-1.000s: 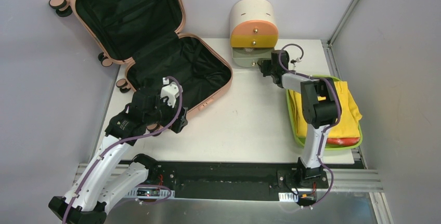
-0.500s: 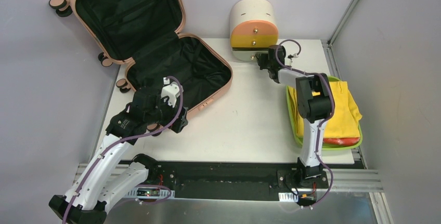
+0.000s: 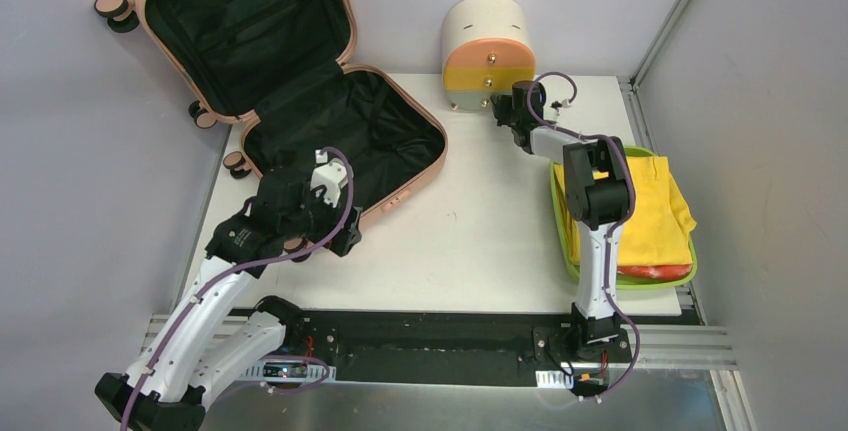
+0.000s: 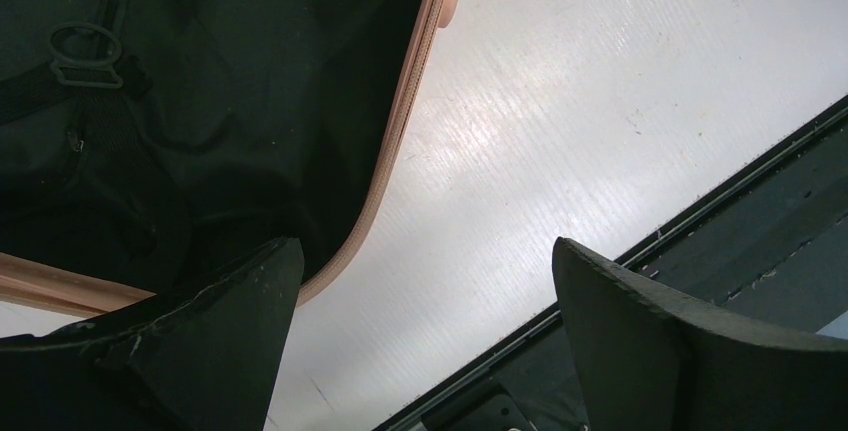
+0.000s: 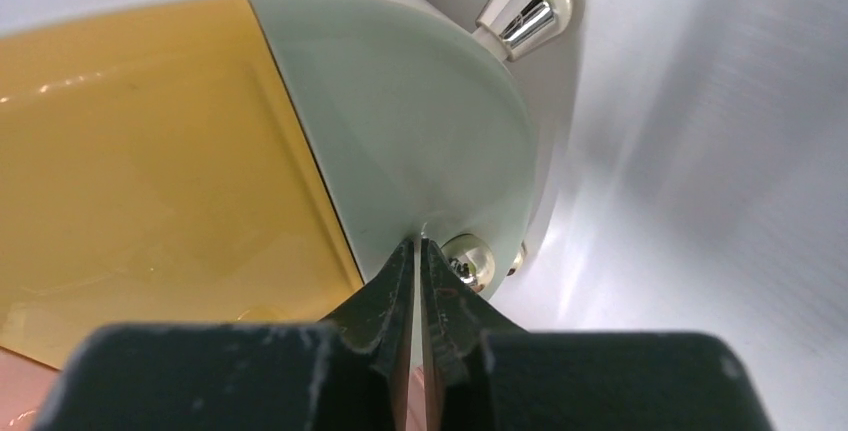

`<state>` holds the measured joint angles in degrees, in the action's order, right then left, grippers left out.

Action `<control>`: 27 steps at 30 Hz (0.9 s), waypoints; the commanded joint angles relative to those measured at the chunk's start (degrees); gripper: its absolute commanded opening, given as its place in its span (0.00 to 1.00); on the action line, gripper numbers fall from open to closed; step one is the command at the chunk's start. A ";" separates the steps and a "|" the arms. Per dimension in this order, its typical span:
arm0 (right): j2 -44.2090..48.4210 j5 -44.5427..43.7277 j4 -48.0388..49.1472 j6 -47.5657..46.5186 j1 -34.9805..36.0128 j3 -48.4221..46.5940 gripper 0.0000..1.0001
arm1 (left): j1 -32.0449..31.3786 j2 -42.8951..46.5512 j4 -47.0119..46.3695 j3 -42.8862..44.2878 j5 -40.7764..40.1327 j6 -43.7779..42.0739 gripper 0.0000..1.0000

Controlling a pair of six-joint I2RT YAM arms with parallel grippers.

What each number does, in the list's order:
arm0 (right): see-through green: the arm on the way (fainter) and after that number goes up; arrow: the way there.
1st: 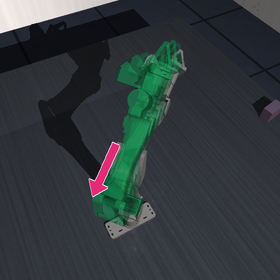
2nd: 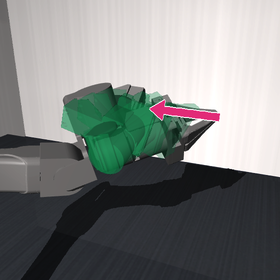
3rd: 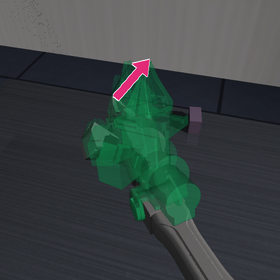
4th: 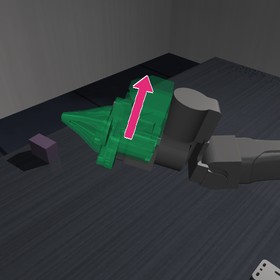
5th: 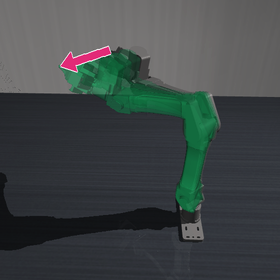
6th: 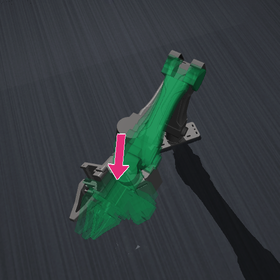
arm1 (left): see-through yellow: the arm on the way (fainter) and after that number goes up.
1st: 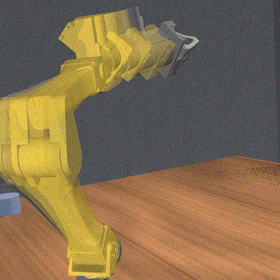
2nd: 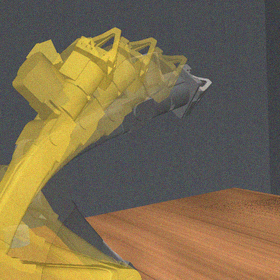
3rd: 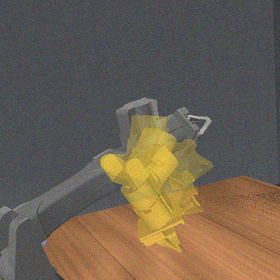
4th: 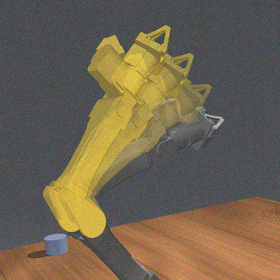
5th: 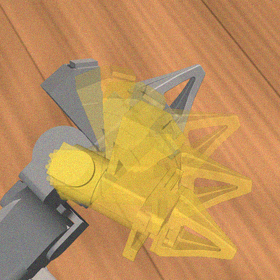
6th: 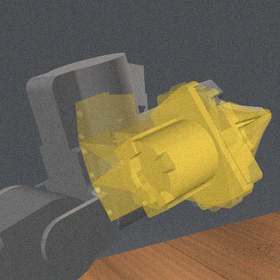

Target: Open, take out, and arrange the luggage

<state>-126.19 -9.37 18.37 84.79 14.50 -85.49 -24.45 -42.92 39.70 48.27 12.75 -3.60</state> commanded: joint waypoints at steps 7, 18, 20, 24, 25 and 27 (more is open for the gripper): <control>1.10 -0.97 3.16 2.43 0.08 -1.96 0.10 | -0.69 0.96 -0.86 -0.97 -4.10 0.08 0.99; 26.88 11.29 -10.10 -14.25 -0.54 15.28 0.17 | -0.69 3.82 -0.86 1.11 -4.62 3.37 0.99; 32.33 14.11 -18.78 -21.79 -0.38 14.81 0.21 | -0.69 4.94 -0.80 2.84 -4.57 7.16 0.99; 44.70 17.41 -36.51 -34.48 0.69 14.41 0.30 | -0.69 6.53 -0.77 6.93 -2.54 14.08 0.99; 47.86 17.77 -39.64 -37.87 1.31 14.70 0.33 | -0.69 6.81 -0.77 7.95 -1.74 15.89 0.99; 53.52 16.86 -48.36 -44.29 2.30 13.67 0.43 | -0.69 7.39 -0.77 9.58 -0.84 18.18 0.99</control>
<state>-83.02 4.78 -9.13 57.76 14.90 -69.56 -24.47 -37.19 39.83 52.97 9.10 6.87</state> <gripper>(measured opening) 0.350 0.992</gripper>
